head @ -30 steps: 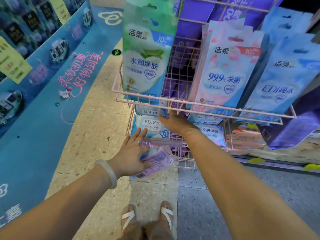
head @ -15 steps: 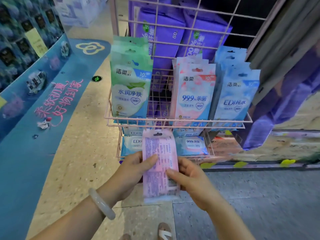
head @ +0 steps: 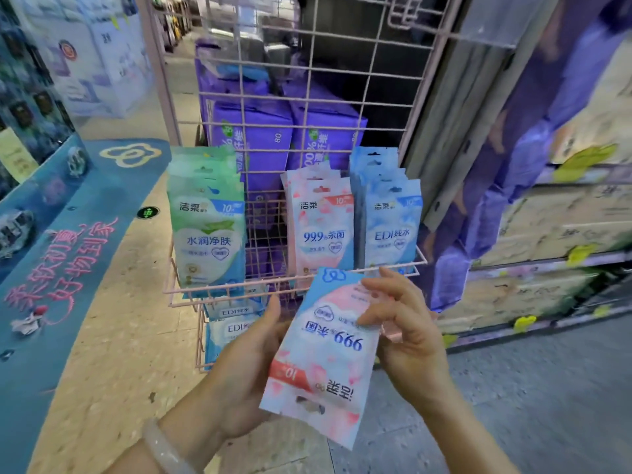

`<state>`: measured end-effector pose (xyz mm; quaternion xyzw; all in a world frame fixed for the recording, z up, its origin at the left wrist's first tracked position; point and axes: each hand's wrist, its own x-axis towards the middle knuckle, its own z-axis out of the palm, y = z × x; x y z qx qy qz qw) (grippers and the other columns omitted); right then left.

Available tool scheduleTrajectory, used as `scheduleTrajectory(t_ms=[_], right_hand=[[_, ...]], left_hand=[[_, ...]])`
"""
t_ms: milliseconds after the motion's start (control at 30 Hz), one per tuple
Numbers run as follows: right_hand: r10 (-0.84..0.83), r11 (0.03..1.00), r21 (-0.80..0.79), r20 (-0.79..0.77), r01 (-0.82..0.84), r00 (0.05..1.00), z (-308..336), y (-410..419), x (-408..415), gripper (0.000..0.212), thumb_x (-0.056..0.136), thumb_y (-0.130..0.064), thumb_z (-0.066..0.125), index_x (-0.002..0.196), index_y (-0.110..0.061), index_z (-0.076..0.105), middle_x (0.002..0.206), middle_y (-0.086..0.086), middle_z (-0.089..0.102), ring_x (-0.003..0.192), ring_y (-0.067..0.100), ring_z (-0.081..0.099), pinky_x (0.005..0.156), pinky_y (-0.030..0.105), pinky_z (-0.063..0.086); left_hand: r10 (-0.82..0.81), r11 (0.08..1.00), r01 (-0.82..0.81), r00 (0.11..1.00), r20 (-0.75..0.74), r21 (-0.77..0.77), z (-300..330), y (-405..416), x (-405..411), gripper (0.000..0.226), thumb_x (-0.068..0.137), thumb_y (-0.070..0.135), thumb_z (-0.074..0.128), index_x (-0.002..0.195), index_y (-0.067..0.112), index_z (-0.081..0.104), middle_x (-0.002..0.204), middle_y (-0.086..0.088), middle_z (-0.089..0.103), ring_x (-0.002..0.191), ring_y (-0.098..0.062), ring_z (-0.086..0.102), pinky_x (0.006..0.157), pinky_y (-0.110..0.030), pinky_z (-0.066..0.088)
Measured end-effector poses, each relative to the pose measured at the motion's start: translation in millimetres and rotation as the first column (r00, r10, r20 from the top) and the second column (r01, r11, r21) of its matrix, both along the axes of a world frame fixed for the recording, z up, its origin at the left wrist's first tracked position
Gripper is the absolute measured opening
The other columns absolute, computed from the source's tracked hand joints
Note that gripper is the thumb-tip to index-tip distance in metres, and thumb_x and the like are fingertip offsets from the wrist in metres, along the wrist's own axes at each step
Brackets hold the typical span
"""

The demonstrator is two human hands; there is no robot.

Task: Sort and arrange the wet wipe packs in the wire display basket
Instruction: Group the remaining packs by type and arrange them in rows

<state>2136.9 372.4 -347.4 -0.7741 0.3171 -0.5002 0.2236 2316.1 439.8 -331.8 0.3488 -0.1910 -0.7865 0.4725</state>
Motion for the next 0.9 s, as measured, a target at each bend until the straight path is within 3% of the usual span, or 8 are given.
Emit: scheduleTrajectory(t_ms=[100, 267, 400, 533, 600, 667, 800, 900], right_hand=[[-0.037, 0.992, -0.121, -0.042, 0.032, 0.998, 11, -7, -2, 0.028, 0.074, -0.004, 0.069, 0.085, -0.028, 0.061, 0.129, -0.011, 0.045, 0.125, 0.022, 0.041, 0.104, 0.034, 0.037], [-0.083, 0.995, 0.071, 0.108, 0.076, 0.991, 24, -16, -10, 0.043, 0.081, 0.003, 0.055, 0.106, -0.033, 0.054, 0.135, 0.004, 0.046, 0.129, 0.014, 0.043, 0.104, 0.023, 0.038], [-0.007, 0.989, 0.148, 0.091, -0.007, 0.996, 53, -19, -19, 0.031, 0.089, -0.020, 0.058, 0.115, -0.033, 0.049, 0.132, 0.004, 0.051, 0.129, 0.021, 0.045, 0.107, 0.047, 0.036], [0.085, 0.994, -0.013, -0.534, -0.109, 0.841, 89, -24, -15, 0.064, 0.067, -0.058, 0.063, 0.126, -0.044, 0.042, 0.126, -0.026, 0.046, 0.123, -0.004, 0.038, 0.114, 0.027, 0.017], [0.158, 0.985, 0.055, -0.666, -0.164, 0.729, 94, -30, -4, 0.058, 0.068, -0.049, 0.067, 0.123, -0.039, 0.050, 0.103, -0.025, 0.053, 0.097, -0.005, 0.046, 0.098, 0.014, 0.028], [0.174, 0.985, 0.094, -0.592, -0.147, 0.787, 94, -38, 4, 0.040, 0.073, -0.031, 0.072, 0.110, -0.037, 0.055, 0.086, -0.020, 0.057, 0.082, 0.002, 0.052, 0.078, 0.017, 0.041], [0.068, 0.969, 0.227, 0.140, -0.099, 0.988, 86, -61, 9, 0.025, 0.072, -0.016, 0.074, 0.084, -0.030, 0.057, 0.080, -0.021, 0.067, 0.073, -0.007, 0.059, 0.068, 0.010, 0.047], [0.027, 0.833, 0.391, 0.678, -0.392, 0.735, 65, -78, 25, 0.021, 0.072, -0.023, 0.063, 0.093, -0.024, 0.060, 0.095, -0.006, 0.071, 0.085, 0.006, 0.065, 0.075, 0.021, 0.055]], left_hand=[[0.068, 0.992, -0.054, 0.990, 0.122, -0.117, 7, -8, -4, 0.012, 0.068, 0.017, 0.072, 0.076, 0.010, 0.076, 0.083, -0.018, 0.075, 0.065, -0.025, 0.072, 0.052, -0.032, 0.058], [0.191, 0.967, -0.168, 0.976, 0.108, -0.194, 17, -19, -14, 0.035, 0.063, 0.004, 0.063, 0.097, 0.005, 0.065, 0.091, -0.017, 0.074, 0.069, -0.026, 0.072, 0.053, -0.034, 0.059], [0.117, 0.952, 0.027, 0.891, 0.439, -0.306, 37, -26, 1, 0.032, 0.070, -0.001, 0.064, 0.099, 0.012, 0.065, 0.082, -0.002, 0.075, 0.066, -0.013, 0.070, 0.050, -0.023, 0.055], [0.271, 0.694, 0.665, 0.115, 0.956, -0.277, 69, -43, 14, 0.031, 0.084, 0.027, 0.064, 0.115, 0.031, 0.061, 0.080, 0.001, 0.068, 0.075, -0.012, 0.056, 0.071, -0.020, 0.047], [0.459, 0.624, 0.765, -0.193, 0.867, -0.160, 85, -53, 7, 0.034, 0.086, 0.038, 0.056, 0.120, 0.037, 0.054, 0.080, -0.002, 0.063, 0.073, -0.009, 0.048, 0.066, -0.022, 0.039], [0.649, 0.600, 0.767, -0.300, 0.699, -0.227, 99, -59, 2, 0.034, 0.084, 0.032, 0.053, 0.118, 0.034, 0.054, 0.099, -0.001, 0.067, 0.094, -0.019, 0.059, 0.076, -0.029, 0.043], [0.941, 0.337, 0.398, -0.122, 0.315, -0.853, 104, -63, 11, 0.051, 0.073, 0.019, 0.065, 0.123, 0.016, 0.054, 0.119, -0.003, 0.060, 0.110, -0.016, 0.054, 0.099, -0.025, 0.039], [0.861, 0.499, -0.121, 0.183, 0.475, -0.858, 86, -67, 12, 0.063, 0.078, 0.028, 0.064, 0.134, 0.018, 0.038, 0.135, 0.004, 0.045, 0.118, 0.000, 0.047, 0.106, -0.019, 0.034]])
